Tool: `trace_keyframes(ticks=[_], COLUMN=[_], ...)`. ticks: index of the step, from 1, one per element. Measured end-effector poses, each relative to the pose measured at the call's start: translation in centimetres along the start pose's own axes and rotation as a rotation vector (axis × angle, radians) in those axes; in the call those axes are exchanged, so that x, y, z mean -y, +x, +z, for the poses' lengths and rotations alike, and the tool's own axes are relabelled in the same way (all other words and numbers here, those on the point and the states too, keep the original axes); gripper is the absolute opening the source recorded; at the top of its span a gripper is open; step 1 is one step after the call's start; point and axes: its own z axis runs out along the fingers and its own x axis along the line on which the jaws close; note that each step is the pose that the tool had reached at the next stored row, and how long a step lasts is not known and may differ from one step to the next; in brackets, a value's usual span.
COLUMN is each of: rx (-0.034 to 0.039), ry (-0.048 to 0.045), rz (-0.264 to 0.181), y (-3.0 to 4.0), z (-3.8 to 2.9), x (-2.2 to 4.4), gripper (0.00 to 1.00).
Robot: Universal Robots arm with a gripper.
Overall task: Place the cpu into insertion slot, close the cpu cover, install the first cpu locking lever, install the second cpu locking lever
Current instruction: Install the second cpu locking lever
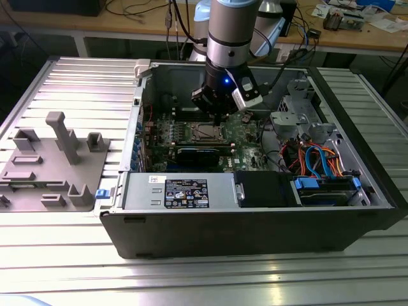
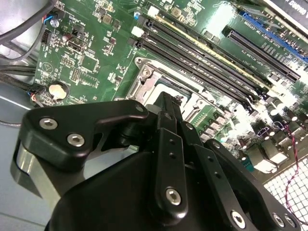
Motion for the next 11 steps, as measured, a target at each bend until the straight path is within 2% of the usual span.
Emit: trace_keyframes(ticks=[4, 9, 10, 11], rx=[-0.0003, -0.0011, -0.0068, -0.0095], ry=[-0.0003, 0.0, 0.0002, 0.0002], rz=[0.0, 0.0, 0.001, 0.001], y=[0.0, 0.0, 0.02, 0.08], z=[0.01, 0.16, 0.45, 0.61], x=[0.01, 0.4, 0.59, 0.63], gripper=[0.11, 0.11, 0.11, 0.11])
